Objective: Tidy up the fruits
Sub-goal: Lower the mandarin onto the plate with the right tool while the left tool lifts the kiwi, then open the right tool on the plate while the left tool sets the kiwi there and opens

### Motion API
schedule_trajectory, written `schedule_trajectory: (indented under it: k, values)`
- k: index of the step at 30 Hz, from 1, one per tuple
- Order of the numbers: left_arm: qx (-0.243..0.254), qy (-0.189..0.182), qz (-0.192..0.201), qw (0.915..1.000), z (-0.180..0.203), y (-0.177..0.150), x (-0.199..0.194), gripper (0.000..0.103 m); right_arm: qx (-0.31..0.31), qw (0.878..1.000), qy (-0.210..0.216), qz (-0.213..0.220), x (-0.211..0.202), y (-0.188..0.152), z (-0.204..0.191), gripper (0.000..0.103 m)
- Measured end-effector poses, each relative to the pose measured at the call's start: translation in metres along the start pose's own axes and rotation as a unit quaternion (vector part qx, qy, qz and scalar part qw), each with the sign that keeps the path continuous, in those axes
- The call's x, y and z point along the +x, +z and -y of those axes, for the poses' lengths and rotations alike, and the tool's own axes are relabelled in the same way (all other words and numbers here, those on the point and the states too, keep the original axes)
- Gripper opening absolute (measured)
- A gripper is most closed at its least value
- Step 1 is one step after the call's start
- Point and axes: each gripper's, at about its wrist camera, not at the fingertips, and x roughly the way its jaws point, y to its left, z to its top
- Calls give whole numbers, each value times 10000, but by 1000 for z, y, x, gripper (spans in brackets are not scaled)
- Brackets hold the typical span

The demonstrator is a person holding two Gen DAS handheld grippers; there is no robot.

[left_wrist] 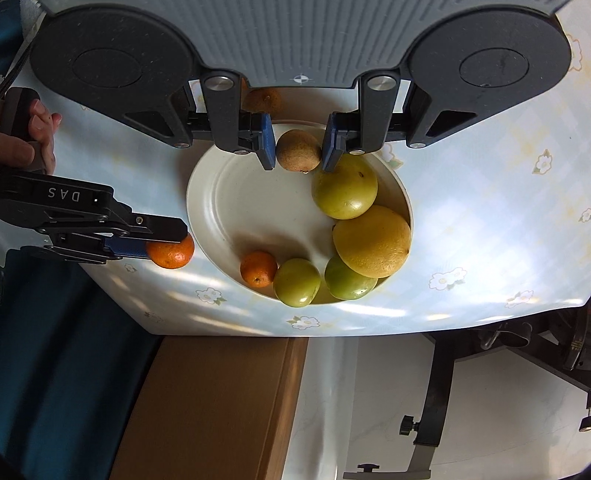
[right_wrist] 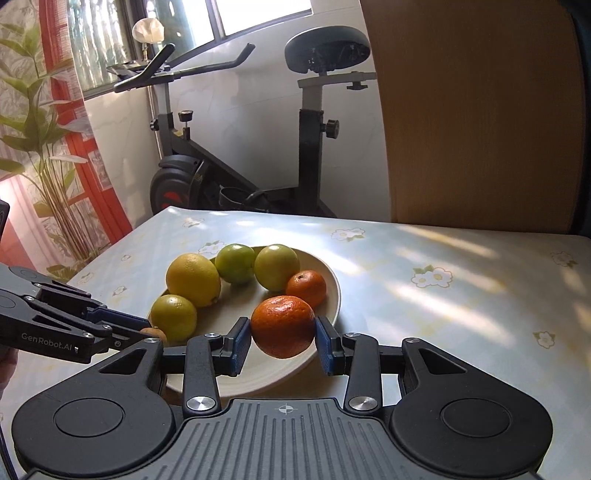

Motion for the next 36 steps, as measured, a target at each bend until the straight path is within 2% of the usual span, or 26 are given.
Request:
schedule_trajectory:
  k: [4, 10, 20, 23, 28, 36]
  values:
    - [10, -12, -68, 10000, -2, 2, 6, 29, -28, 9999, 105, -132, 19, 1, 0, 35]
    - [393, 208, -187, 9988, 7, 3, 10, 29, -136, 9993, 163, -300, 35, -4, -5, 35]
    - [393, 460, -180, 9980, 3, 1, 8, 29, -297, 9982, 200, -472, 47, -2, -11, 35]
    - [285, 387, -127, 9988, -1, -1, 7, 29, -227, 9972, 241, -665, 65, 7, -16, 35]
    - [206, 369, -85, 9991, -2, -2, 6, 29, -215, 9966, 326, -729, 91, 23, -31, 35]
    - [132, 274, 3, 9995, -6, -5, 5, 30, -196, 9967, 242, -748, 103, 29, -39, 38]
